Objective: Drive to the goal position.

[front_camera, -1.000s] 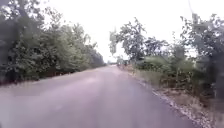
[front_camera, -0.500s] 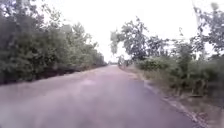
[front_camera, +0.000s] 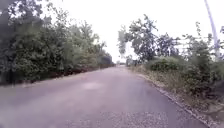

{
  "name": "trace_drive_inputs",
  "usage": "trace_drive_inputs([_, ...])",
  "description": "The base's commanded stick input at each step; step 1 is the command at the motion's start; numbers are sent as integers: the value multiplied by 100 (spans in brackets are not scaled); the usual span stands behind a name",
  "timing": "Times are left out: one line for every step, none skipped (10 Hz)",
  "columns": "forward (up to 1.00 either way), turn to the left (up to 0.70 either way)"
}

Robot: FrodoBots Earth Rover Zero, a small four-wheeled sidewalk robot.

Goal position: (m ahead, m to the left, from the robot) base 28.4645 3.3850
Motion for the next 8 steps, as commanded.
trace_drive_inputs([100, 0])
trace_drive_inputs([100, 0])
trace_drive_inputs([100, 0])
trace_drive_inputs([100, 0])
trace_drive_inputs([100, 0])
trace_drive_inputs([100, -8])
trace_drive_inputs([100, -40])
trace_drive_inputs([100, -40])
